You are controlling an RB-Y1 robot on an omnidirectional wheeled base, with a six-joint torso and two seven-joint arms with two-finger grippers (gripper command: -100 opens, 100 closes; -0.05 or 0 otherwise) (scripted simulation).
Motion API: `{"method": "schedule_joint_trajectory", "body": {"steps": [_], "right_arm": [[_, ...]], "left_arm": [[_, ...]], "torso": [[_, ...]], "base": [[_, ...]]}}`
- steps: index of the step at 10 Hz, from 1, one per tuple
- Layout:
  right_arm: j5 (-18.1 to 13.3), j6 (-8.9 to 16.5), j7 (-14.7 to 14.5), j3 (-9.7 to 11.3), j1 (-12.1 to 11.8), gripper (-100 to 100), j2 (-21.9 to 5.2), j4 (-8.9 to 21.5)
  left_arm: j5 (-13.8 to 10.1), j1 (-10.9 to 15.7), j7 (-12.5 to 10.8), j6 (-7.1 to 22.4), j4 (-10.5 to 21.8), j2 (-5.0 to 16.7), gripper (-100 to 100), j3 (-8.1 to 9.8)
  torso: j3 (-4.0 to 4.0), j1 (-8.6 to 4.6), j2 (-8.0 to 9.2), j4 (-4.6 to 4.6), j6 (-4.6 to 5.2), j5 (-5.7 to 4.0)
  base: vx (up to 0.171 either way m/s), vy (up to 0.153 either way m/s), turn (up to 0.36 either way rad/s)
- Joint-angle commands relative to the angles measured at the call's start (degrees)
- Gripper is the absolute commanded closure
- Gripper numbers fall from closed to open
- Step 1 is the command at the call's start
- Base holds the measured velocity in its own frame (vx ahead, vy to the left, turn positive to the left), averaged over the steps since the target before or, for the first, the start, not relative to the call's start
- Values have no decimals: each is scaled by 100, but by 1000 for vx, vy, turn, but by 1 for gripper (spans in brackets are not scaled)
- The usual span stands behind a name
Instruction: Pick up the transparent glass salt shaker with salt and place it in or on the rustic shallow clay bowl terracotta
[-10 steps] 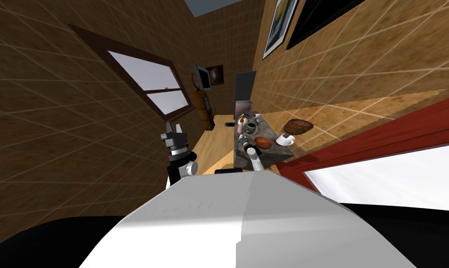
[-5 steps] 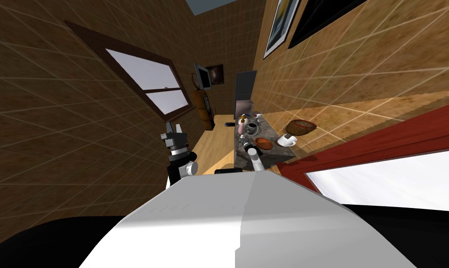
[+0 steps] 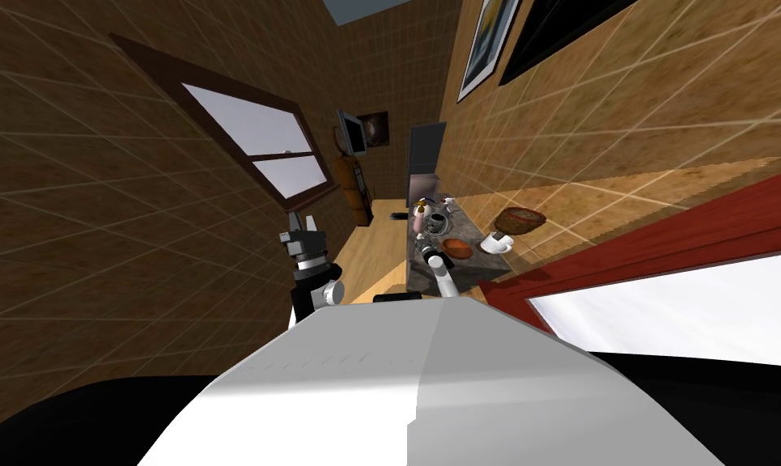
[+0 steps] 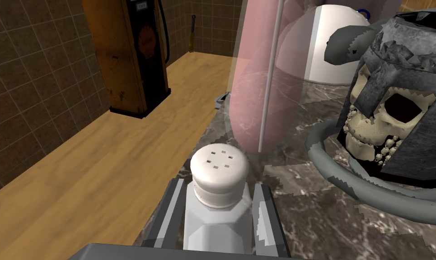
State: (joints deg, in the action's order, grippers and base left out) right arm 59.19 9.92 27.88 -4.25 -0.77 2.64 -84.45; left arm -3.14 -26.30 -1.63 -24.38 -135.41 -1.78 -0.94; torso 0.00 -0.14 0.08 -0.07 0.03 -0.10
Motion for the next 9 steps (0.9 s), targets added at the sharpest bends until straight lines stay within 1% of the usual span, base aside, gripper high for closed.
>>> {"method": "schedule_joint_trajectory", "body": {"steps": [1, 2, 3, 4, 5, 6, 7, 8, 9], "right_arm": [[-271, -218, 286, 59, 286, 100, -6, 286], [-271, -218, 349, 59, 351, 100, -6, 409], [-271, -218, 349, 59, 351, 100, -6, 491], [-525, -398, 619, 103, 628, 100, -11, 691], [-525, -398, 654, 103, 671, 100, -11, 862], [-525, -398, 654, 103, 671, 100, -11, 897], [-778, -578, 924, 148, 967, 100, -15, 1105], [-778, -578, 958, 148, 991, 100, -15, 1295], [-992, -758, 1191, 192, 1270, 100, -19, 1496]], "left_arm": [[0, 0, 0, 0, 0, 0, 0, 0], [0, 0, 0, 0, 0, 0, 0, 0], [0, 0, 0, 0, 0, 0, 0, 0], [0, 0, 0, 0, 0, 0, 0, 0], [0, 0, 0, 0, 0, 0, 0, 0], [0, 0, 0, 0, 0, 0, 0, 0], [0, 0, 0, 0, 0, 0, 0, 0], [0, 0, 0, 0, 0, 0, 0, 0], [0, 0, 0, 0, 0, 0, 0, 0]], "torso": [[0, 0, 0, 0, 0, 0], [6, -7, 11, 2, 2, 0], [4, -10, 10, -2, 4, -3], [-6, -7, 1, -15, 8, -6], [-6, -10, 4, -15, 8, -6], [-8, -10, 6, -22, 10, -9], [-17, -7, 0, -35, 11, -13], [-16, -11, 3, -35, 9, -13], [-20, -12, 6, -46, 12, -16]], "base": [[-91, -50, -16], [-76, -48, -9], [-27, -23, 8], [-58, -29, -28], [-57, -30, -8], [-19, -14, 0], [-54, -30, -28], [-56, -26, 0], [-73, -26, -20]]}}
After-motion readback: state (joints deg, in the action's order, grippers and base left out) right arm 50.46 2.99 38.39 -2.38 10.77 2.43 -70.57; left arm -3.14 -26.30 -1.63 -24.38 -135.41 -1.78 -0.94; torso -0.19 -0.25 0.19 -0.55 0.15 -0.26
